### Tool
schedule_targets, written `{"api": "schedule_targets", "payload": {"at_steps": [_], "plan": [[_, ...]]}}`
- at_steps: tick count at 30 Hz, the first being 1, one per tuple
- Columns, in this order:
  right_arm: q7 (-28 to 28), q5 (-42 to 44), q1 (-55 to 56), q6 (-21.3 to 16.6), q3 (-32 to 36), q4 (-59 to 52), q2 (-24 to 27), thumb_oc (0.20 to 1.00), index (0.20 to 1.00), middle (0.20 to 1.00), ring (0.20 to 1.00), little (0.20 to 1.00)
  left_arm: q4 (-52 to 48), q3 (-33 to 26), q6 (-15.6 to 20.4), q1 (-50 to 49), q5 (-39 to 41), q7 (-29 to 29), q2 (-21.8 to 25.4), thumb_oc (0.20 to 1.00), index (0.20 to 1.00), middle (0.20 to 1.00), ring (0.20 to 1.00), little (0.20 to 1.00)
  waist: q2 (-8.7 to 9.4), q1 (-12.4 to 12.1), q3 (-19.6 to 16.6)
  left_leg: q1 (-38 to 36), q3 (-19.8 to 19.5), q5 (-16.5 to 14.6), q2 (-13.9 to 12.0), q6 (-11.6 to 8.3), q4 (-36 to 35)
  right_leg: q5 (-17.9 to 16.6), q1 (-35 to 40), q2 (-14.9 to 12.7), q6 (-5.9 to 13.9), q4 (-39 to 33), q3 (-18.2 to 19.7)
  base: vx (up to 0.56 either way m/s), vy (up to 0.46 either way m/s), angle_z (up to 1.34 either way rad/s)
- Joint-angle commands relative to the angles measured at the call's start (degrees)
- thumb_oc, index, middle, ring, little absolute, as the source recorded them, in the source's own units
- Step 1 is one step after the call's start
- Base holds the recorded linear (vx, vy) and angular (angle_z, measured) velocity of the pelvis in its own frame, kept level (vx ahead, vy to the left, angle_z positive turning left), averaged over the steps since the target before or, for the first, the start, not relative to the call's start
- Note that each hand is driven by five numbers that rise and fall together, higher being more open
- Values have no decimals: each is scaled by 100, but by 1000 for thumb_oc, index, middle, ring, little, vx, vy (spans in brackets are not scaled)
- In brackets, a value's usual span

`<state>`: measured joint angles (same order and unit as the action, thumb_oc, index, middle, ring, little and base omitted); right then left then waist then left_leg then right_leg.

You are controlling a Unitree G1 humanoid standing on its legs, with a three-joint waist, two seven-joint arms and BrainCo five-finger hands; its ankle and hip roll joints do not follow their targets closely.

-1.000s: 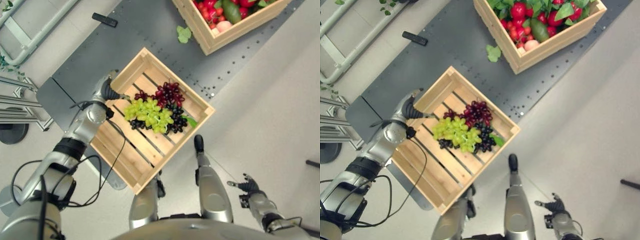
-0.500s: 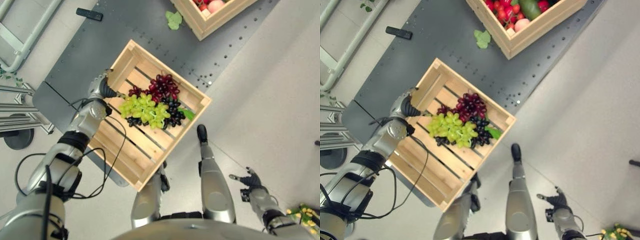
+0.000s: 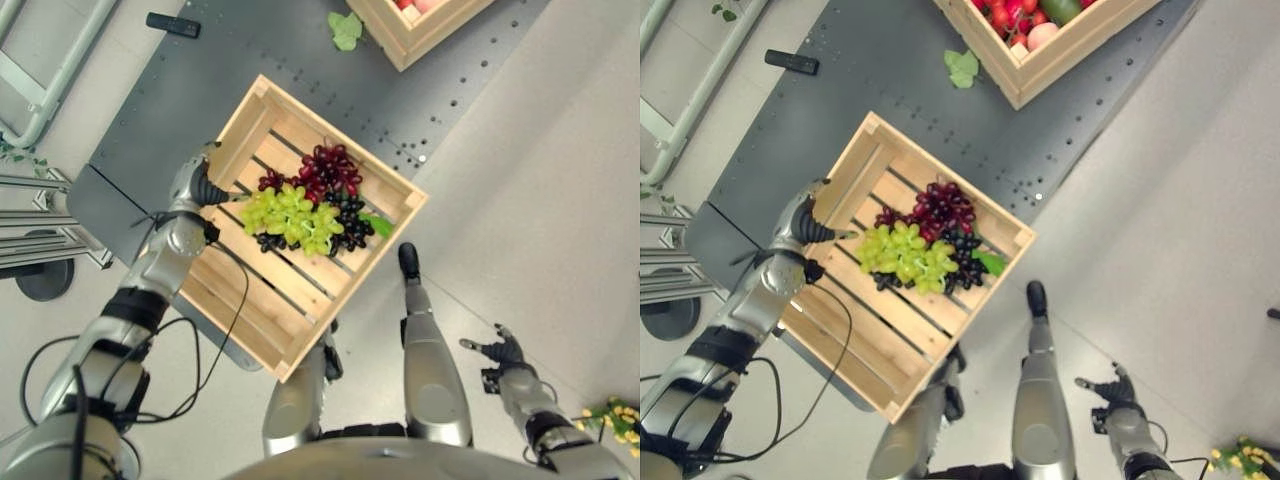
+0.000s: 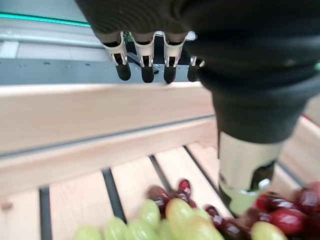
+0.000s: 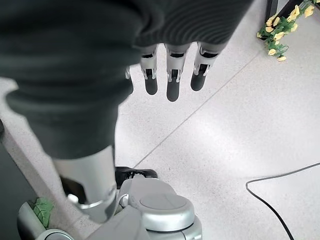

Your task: Pick up the fruits from the basket on one side to the basket on the other side

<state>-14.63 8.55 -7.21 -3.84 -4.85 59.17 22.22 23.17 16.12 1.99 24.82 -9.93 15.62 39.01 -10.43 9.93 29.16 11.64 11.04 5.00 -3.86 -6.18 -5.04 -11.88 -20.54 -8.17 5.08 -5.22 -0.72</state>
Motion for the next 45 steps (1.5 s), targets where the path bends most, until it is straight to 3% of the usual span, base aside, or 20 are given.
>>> {"api": "schedule_targets", "payload": {"at_steps": [1,8,15,17,23,31,39,45], "plan": [[-102,-20,217,-88,246,-18,186,1000,1000,1000,1000,1000,-397,-543,270,-496,313,62,178,1000,1000,1000,1000,1000,-109,48,-136,377,-160,69,-150,-142,255,569,-43,-512,611,422,-15,0,0,0],[-13,-68,291,-80,374,77,192,1000,1000,1000,1000,1000,-1638,-1723,437,-1727,466,-16,708,1000,1000,1000,1000,1000,-156,-122,-194,366,-227,57,-160,-148,258,587,28,-498,591,384,-59,0,0,0],[54,-75,274,-83,308,174,175,1000,1000,1000,1000,1000,-2454,-2060,579,-1919,543,-104,1037,1000,1000,1000,1000,1000,-146,-194,-193,391,-284,71,-172,-148,253,600,52,-480,577,381,-100,-2,-4,1],[62,-72,258,-87,288,189,168,1000,1000,1000,1000,1000,-2535,-1986,595,-1838,551,-149,1047,1000,1000,1000,1000,1000,-135,-190,-188,400,-289,68,-174,-147,260,604,45,-479,573,394,-97,0,0,0],[88,-48,156,-124,128,112,199,1000,1000,1000,1000,1000,-2414,-1045,589,-794,463,-396,1066,1000,1000,1000,1000,1000,-78,-79,-143,422,-267,69,-178,-141,266,602,-35,-473,567,437,-27,0,0,0],[56,-74,183,-100,89,2,264,1000,1000,1000,1000,1000,-1774,-166,461,317,403,-455,596,1000,1000,1000,1000,1000,-84,74,-93,417,-173,52,-150,-127,273,583,-113,-493,573,457,97,-2,27,-5],[25,-54,195,-54,59,47,284,1000,1000,1000,1000,1000,-986,705,332,1365,407,-531,-197,1000,1000,1000,1000,1000,-131,323,-91,395,-41,-6,-137,-115,330,571,-185,-496,584,440,277,5,28,-10],[-32,-53,207,-80,67,-46,319,1000,1000,1000,1000,1000,-305,1025,201,1653,69,-496,-372,1000,1000,1000,1000,1000,-129,435,-42,364,64,-66,-145,-104,379,568,-272,-452,589,477,425,13,30,-18]]}}
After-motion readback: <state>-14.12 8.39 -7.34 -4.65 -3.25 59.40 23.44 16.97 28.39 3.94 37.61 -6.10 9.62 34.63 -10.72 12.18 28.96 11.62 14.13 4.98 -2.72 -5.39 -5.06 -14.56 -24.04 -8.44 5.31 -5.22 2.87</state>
